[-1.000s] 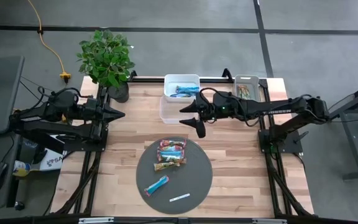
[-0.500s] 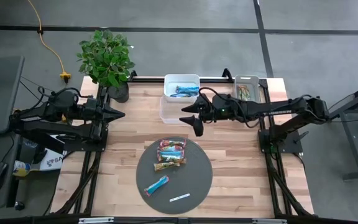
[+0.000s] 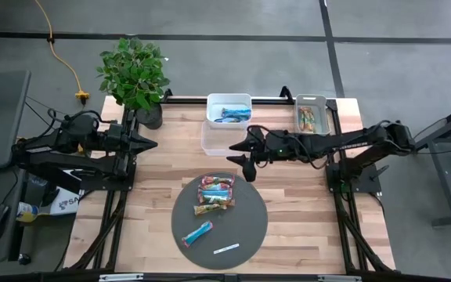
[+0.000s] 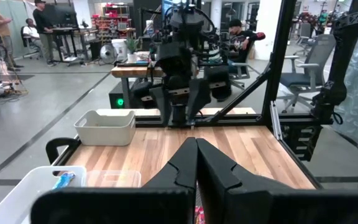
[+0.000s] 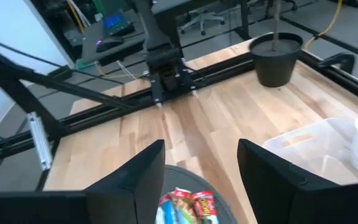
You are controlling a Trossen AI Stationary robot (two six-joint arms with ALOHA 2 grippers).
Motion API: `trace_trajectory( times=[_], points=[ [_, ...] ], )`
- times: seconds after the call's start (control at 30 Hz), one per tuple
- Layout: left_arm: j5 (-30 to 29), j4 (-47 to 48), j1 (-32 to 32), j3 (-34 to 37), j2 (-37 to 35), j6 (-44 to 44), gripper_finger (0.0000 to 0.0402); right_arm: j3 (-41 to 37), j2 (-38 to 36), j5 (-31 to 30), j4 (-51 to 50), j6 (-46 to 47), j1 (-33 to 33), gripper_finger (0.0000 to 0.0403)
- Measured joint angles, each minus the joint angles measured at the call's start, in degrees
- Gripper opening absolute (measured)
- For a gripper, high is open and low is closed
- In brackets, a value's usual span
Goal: Pick and place Granola Bars by type
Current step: Put the red granola bar into the transparent bin
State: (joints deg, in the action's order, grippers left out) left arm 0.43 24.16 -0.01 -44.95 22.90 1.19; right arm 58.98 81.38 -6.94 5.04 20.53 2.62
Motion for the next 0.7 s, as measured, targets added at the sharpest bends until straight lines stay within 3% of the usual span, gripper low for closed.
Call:
trace_trajectory(
  times=[0.27,0.47,0.7],
  points=[
    [0.02,0.02,0.0,-0.02,0.0,0.0,0.0001,0.02,1.51,-3.47,3.2,-0.06,4.27,0.0185],
    [0.01,0.0,0.0,-0.02,0.01,0.0,0.0001,0.1,8.89,-4.48,26.27,-6.69,4.9,0.0189],
    [0.01,0.02,0.0,-0.02,0.0,-0.02,0.0001,0.28,15.01,-4.56,38.13,-8.5,6.22,0.0189]
  ],
)
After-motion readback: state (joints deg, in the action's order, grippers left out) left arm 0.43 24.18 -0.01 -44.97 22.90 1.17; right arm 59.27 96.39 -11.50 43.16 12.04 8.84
